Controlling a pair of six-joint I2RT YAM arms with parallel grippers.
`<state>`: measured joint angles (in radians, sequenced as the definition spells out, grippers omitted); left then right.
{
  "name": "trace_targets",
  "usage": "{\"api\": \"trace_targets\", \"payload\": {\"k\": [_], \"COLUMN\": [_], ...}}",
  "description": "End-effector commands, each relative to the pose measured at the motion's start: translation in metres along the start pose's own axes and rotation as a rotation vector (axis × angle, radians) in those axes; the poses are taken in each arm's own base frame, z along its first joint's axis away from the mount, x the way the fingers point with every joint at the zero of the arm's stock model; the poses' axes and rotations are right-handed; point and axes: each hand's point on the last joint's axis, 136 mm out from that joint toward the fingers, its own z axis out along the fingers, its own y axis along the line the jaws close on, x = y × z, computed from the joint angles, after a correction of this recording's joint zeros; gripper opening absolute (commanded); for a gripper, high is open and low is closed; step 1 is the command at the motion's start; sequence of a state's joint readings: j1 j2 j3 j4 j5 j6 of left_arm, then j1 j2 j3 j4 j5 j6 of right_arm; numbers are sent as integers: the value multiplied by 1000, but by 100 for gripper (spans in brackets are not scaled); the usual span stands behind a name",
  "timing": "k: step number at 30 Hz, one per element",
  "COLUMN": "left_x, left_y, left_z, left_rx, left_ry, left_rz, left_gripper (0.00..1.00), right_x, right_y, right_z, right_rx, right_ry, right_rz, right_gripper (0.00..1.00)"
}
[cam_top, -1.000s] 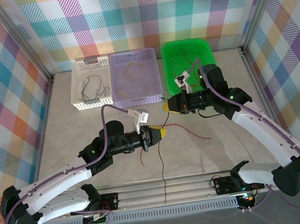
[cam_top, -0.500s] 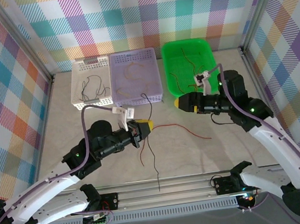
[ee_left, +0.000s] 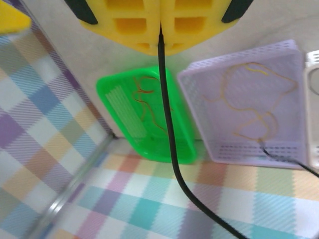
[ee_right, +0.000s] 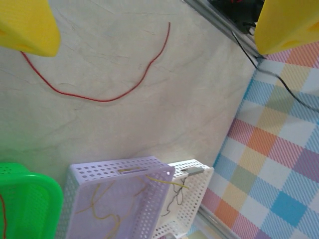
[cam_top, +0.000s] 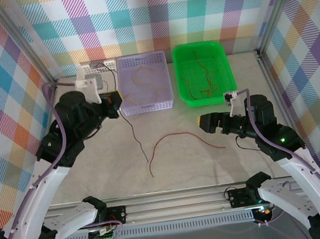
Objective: Untangle the cables
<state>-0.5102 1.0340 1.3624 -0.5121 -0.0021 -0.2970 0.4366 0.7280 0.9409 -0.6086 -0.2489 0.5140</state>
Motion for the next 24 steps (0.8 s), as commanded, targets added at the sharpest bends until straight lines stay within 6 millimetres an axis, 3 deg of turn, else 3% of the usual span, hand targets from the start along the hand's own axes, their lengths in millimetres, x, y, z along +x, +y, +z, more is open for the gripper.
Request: {"api": "trace_targets", "payload": {"k": [1, 12, 16, 24], "left_x": [-16, -88, -110, -145], "left_y": [22, 102, 130, 168], "left_z": [8, 51, 64, 94], "left_rx": [-79, -263, -318, -464], "left_ry": [7, -81, -134, -186], "left_rz": [0, -88, -106, -4], "left_gripper": [0, 0, 0, 0], "right_x": [2, 23, 33, 44], "right_y": [-8, -31, -32, -34], "right_z": [-10, -39, -39, -26], "right_rx": [42, 162, 135, 85], "right_ry": [-24, -40, -39, -27], "right_rz": [-45, -133, -144, -135], "right_gripper": [100, 100, 100, 98]}}
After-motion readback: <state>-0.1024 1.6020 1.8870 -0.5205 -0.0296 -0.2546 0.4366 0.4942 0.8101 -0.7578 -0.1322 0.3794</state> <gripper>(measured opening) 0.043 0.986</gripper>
